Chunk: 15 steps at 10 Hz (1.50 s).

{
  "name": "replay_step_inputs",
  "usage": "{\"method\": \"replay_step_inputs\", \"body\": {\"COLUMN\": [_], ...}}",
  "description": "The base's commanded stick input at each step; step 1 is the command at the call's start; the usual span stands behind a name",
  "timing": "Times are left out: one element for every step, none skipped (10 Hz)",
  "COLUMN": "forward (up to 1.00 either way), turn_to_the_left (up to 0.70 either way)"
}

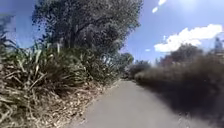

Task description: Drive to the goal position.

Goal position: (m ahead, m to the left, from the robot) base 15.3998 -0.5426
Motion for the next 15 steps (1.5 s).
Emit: {"method": "replay_step_inputs", "body": {"forward": [1.0, 1.0, 1.0, 1.0, 1.0, 1.0, 1.0, 1.0, 1.0, 1.0, 1.0, 1.0, 1.0, 1.0, 1.0], "turn_to_the_left": [0.0, 0.0, 0.0, -0.21, -0.28, -0.36, -0.07, -0.04, -0.02, 0.0, 0.0, 0.0, -0.37, -0.38, -0.4]}}
